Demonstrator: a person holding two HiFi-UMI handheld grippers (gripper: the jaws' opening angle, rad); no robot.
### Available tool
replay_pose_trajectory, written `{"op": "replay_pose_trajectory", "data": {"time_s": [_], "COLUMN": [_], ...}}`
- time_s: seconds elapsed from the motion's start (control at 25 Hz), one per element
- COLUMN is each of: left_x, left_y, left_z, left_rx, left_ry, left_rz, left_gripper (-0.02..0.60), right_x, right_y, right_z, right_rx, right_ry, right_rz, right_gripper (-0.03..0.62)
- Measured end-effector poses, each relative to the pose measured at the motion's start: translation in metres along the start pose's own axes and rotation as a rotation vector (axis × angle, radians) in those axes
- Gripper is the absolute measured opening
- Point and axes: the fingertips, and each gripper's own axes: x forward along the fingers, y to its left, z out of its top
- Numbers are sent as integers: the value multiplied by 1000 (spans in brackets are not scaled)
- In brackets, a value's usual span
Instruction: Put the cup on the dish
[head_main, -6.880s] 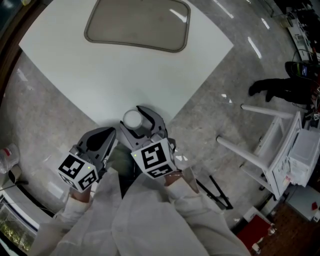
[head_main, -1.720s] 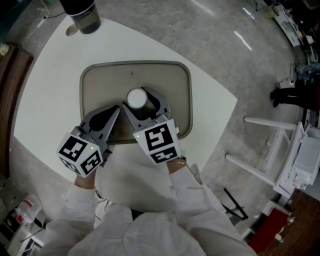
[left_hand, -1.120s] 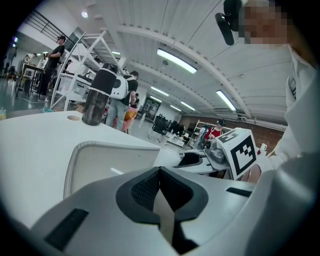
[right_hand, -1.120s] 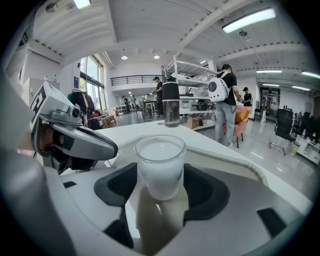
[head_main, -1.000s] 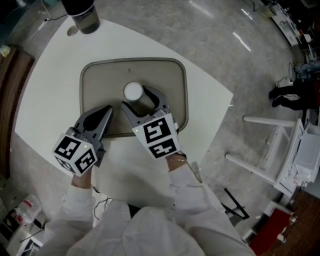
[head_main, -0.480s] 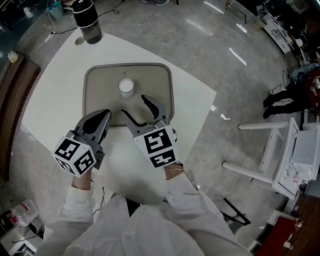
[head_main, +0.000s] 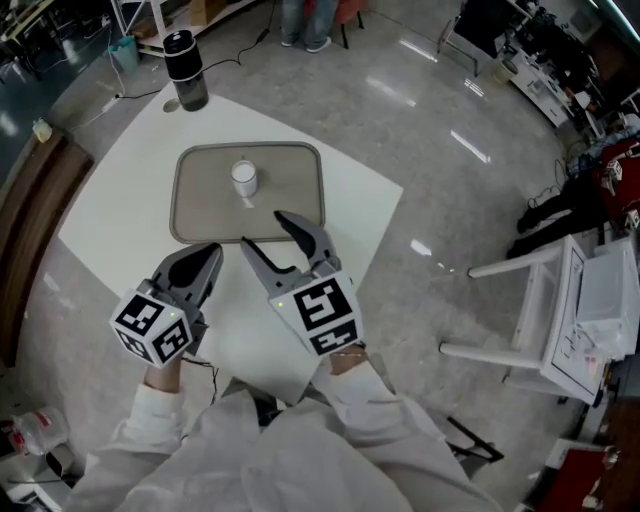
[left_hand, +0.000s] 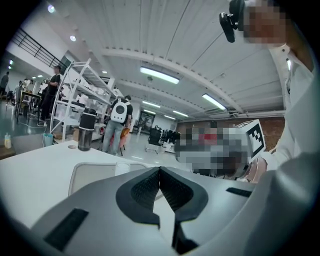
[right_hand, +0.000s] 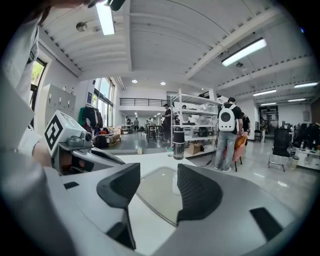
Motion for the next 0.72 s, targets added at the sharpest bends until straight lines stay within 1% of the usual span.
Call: {"op": "replay_pose_trajectory", "data": {"time_s": [0.04, 0.12, 0.16, 0.28, 0.44, 0.6, 0.72], "left_x": [-5, -13, -17, -27, -40, -52, -62], "left_y": [-7, -22, -31, -64, -106, -141, -158], "left_z": [0, -1, -1, 1, 5, 4, -3], "left_rx": [5, 13, 12, 3, 41, 65, 63], "left_ry": [-4, -6, -8, -32, -62, -87, -107], "left_rz": [1, 1, -2, -28, -47, -42, -20], "left_gripper": [9, 8, 8, 9, 9, 9, 9], "right_x": [-9, -27, -36, -63, -95, -129, -153], "right_y": [3, 9, 12, 24, 37, 46, 53], "right_z": [5, 12, 15, 18, 18, 14, 8], "right_rx": [-9, -26, -32, -38, -65, -90, -94], "right_ry": [-15, -40, -49, -69, -98, -128, -143], "right_rz": [-3, -7, -2, 29, 46, 48, 51], "right_gripper": [223, 144, 116, 89, 42, 21, 17]}}
